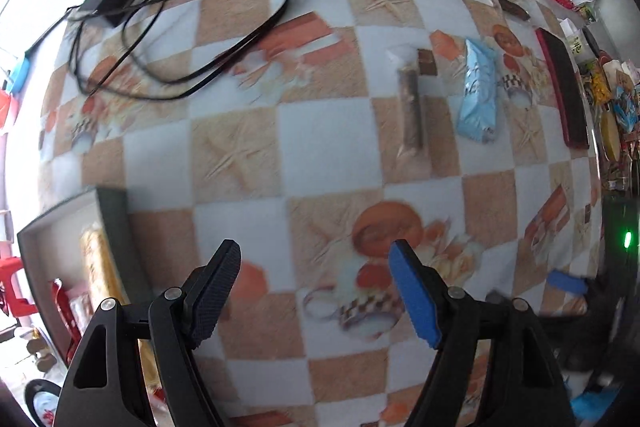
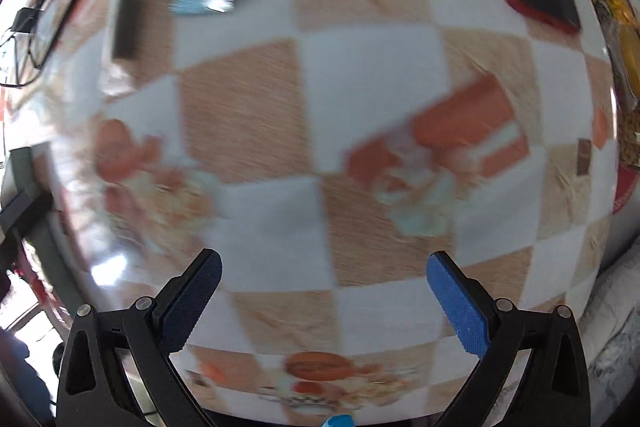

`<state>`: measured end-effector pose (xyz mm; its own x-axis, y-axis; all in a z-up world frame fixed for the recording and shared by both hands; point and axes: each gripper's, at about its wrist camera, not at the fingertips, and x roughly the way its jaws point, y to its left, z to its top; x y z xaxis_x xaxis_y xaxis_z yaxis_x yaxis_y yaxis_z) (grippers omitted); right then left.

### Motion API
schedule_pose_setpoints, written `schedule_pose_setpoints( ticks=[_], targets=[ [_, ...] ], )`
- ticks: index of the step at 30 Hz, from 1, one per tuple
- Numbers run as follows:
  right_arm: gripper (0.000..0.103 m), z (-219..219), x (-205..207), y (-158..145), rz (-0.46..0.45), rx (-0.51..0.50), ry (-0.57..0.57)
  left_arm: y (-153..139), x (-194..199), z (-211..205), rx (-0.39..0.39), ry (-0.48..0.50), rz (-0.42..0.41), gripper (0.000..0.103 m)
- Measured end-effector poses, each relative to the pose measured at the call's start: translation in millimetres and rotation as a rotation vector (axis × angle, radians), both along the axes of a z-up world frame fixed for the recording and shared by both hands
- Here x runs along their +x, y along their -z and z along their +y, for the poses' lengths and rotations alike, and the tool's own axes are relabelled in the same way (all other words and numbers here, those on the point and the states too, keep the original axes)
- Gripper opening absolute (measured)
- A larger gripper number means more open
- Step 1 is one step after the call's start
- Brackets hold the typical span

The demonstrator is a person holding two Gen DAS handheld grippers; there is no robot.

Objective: Organize snacks
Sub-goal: 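Lower the left tool over the clear-wrapped dark bar while right tool moves to the light-blue pack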

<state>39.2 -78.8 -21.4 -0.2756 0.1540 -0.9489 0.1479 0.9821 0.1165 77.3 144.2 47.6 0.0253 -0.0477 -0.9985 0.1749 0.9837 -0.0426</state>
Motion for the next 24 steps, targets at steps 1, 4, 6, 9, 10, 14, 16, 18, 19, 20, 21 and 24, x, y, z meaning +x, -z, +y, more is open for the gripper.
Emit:
schedule_pose_setpoints(
  ticks=[1,4,6,9,10,14,16,18,19,20,21,24],
  targets=[
    [0.103,-4.9,-3.5,2.4,0.002,-0.005,-0.001,2.2,7.8,-7.8,-0.001,0.000,-0.002,0.080],
    [0.103,-17.8,-14.8,4.9,-0.011,-0.031,-0.021,7.8,28.8,-27.2,-0.004,-0.005,-0.010,0.080],
    [0.103,-18.9,-17.1,4.0,-0.022,-0.030,-0.040,11.5,40.7,-37.6,0.000,-0.009,-0.018,0.080],
    [0.103,-11.5,-34.8,-1.1,-0.030,-0.034,-0.064,19.2,55.2,-51.9,0.011,-0.009,-0.022,0.080],
    [0.103,-12.2,-35.5,-1.0,-0.029,-0.033,-0.063,22.7,59.3,-57.1,0.019,-0.004,-0.021,0.080],
    [0.103,-4.0,-42.1,0.9,-0.026,-0.033,-0.062,31.4,66.4,-73.2,0.032,0.012,-0.004,0.080],
    [0.103,-4.9,-45.6,0.2,-0.028,-0.034,-0.063,38.9,65.8,-79.6,0.050,0.021,0.013,0.078],
    [0.103,-6.9,-45.7,0.7,-0.031,-0.033,-0.063,38.8,66.4,-79.3,0.028,0.002,0.003,0.074],
    [0.103,-2.2,-43.5,0.6,-0.032,-0.034,-0.063,38.1,67.1,-80.1,0.027,0.003,-0.001,0.072],
    [0.103,-2.4,-46.4,-0.3,-0.035,-0.035,-0.064,36.9,66.9,-80.7,0.025,0.011,-0.008,0.063],
    [0.103,-2.4,-33.6,4.7,-0.036,-0.035,-0.062,34.7,66.5,-80.8,0.025,0.024,-0.016,0.051],
    [0.103,-3.1,-35.2,2.3,-0.042,-0.037,-0.060,29.0,66.7,-77.9,0.030,0.045,-0.021,0.023]
  ],
)
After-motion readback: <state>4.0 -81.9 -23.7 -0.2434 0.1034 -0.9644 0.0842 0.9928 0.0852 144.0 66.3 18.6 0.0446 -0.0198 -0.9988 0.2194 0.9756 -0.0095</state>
